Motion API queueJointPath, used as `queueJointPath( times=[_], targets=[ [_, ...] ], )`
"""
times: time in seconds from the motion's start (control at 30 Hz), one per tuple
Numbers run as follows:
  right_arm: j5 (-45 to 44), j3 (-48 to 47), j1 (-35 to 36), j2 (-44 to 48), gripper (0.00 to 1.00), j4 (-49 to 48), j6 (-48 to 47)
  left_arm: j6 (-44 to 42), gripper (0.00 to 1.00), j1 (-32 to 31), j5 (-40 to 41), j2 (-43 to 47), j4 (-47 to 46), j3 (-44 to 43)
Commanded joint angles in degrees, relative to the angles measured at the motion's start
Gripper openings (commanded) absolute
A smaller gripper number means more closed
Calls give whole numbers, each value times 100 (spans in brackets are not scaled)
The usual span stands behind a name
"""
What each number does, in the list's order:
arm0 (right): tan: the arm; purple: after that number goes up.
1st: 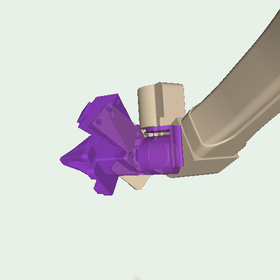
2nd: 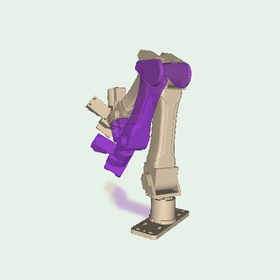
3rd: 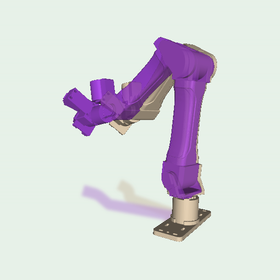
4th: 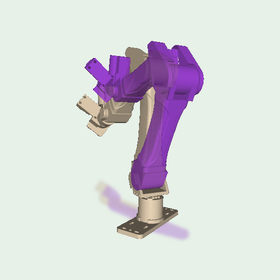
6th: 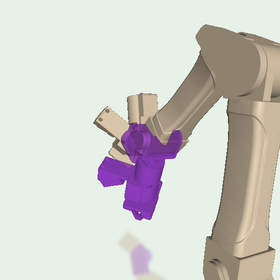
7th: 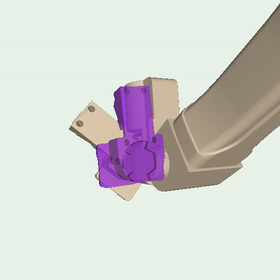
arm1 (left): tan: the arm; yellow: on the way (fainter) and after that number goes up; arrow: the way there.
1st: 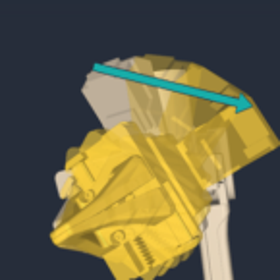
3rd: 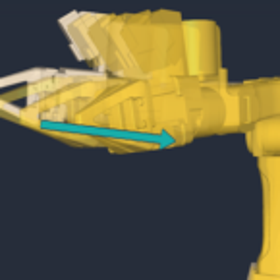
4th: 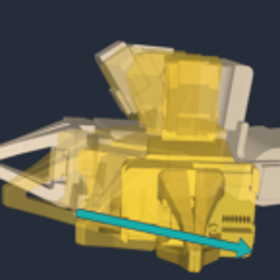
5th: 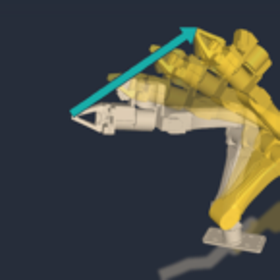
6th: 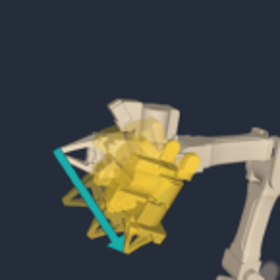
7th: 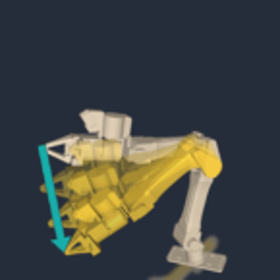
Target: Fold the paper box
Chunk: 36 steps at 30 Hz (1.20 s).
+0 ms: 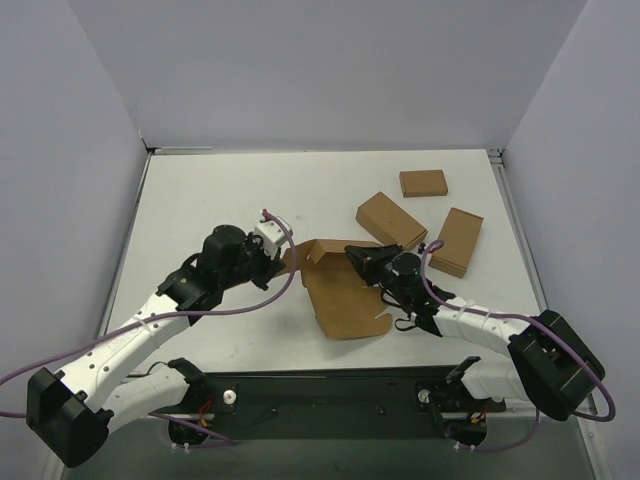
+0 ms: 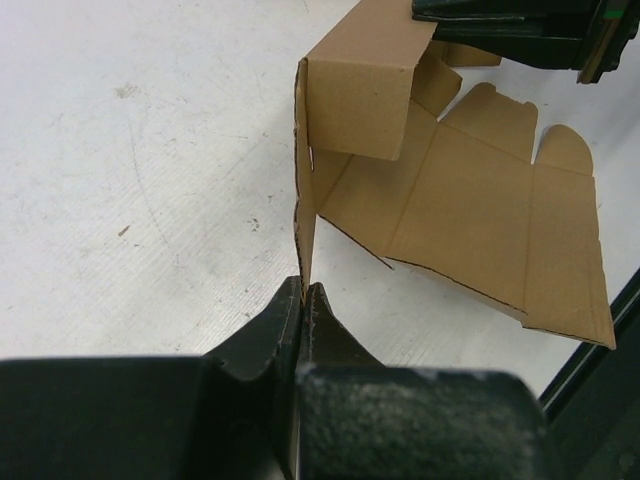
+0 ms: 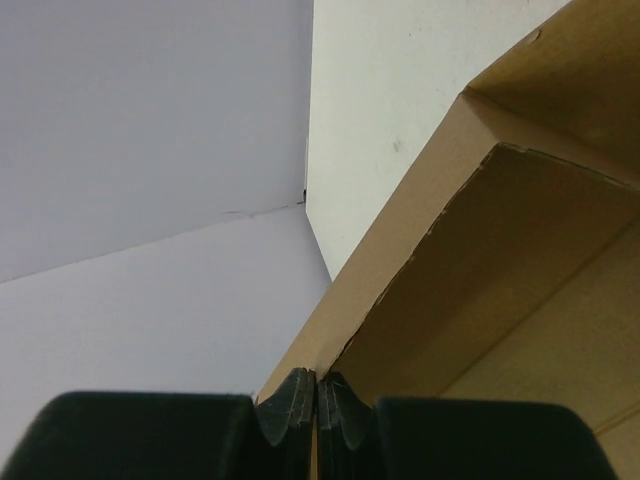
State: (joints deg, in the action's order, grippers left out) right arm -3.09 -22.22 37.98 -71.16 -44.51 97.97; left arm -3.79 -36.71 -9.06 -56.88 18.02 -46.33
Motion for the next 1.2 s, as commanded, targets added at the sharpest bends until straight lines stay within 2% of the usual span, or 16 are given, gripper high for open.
queueJointPath(
  times=[0.0,0.07,0.13,0.23,0.33,0.4,0.43,0.53,0.67,0.73,0.8,0.97,1.03,1.17],
  targets=[
    [-139,51,148,-144,0,-558,-112,133,13,-21,132,-16,-220,-157],
    [-244,42,175,-153,0,-567,-138,168,29,-21,194,-51,-141,-175],
    [-375,42,245,-136,0,-576,-147,194,57,-12,308,-69,-106,-219],
    [-630,68,333,-57,0,-515,-200,544,69,-20,562,37,-106,-306],
    [-815,60,438,75,0,-322,-279,1237,69,-29,669,291,-271,-351],
    [-965,51,474,145,0,-199,-314,1695,70,-56,511,528,-509,-150],
    [-1017,33,535,172,0,-155,-331,2194,70,-73,467,590,-780,-44],
    [-1281,16,667,277,0,12,-375,2715,68,-231,299,617,-1037,369],
    [-1650,-107,790,418,0,451,-490,2998,65,-634,326,555,-1046,598],
    [-1747,-125,808,436,0,522,-507,3191,65,-1056,343,564,-1421,817],
    [-1835,-90,825,462,0,522,-533,3253,65,-1364,675,520,-1486,906],
    [-1975,-19,843,742,0,794,-543,3253,65,-1392,652,222,-1555,906],
    [-1985,-2,843,840,0,891,-542,3131,65,-1392,590,134,-1931,1028],
    [-1862,16,843,954,0,953,-525,2911,65,-1383,615,-453,-2171,1029]
  ],
)
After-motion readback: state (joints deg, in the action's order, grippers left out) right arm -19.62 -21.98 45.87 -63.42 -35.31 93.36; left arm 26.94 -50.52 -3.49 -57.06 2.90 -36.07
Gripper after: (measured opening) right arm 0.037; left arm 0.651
